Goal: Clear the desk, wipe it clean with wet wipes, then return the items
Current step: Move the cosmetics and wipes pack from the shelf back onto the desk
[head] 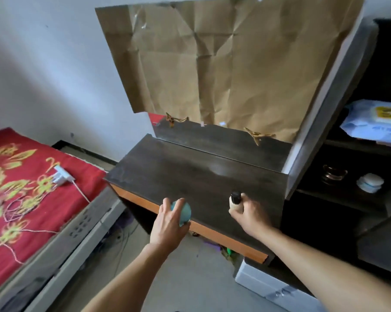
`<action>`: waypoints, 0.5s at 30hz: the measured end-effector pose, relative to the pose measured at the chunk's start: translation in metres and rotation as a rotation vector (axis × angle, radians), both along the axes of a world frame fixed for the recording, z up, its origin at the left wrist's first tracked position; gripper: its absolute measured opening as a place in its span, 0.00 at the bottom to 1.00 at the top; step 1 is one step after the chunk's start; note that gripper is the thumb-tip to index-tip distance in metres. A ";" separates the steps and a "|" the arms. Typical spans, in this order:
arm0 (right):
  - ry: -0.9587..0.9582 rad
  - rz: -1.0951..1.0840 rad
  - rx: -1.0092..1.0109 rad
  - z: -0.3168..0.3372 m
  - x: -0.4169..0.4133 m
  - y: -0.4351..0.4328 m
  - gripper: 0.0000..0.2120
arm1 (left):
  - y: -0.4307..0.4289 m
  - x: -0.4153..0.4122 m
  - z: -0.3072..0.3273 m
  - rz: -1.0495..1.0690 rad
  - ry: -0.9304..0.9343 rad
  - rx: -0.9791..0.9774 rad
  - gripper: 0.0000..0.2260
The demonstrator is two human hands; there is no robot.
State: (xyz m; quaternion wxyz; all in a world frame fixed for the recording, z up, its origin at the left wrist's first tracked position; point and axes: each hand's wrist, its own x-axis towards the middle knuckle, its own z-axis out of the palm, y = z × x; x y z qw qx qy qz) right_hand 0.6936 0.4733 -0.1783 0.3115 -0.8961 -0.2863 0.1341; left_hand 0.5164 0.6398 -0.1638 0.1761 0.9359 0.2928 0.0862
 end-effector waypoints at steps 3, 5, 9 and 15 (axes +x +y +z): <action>0.003 0.026 -0.010 0.000 -0.012 0.057 0.08 | 0.053 -0.021 0.002 0.029 -0.007 -0.010 0.28; 0.001 0.021 -0.021 -0.001 -0.019 0.096 0.09 | 0.088 -0.032 0.006 0.036 -0.001 0.001 0.27; 0.007 -0.013 -0.009 0.001 -0.032 0.162 0.08 | 0.154 -0.041 0.014 0.039 -0.004 0.001 0.26; 0.009 -0.017 0.018 -0.002 -0.031 0.233 0.08 | 0.229 -0.027 0.014 0.030 -0.010 -0.003 0.25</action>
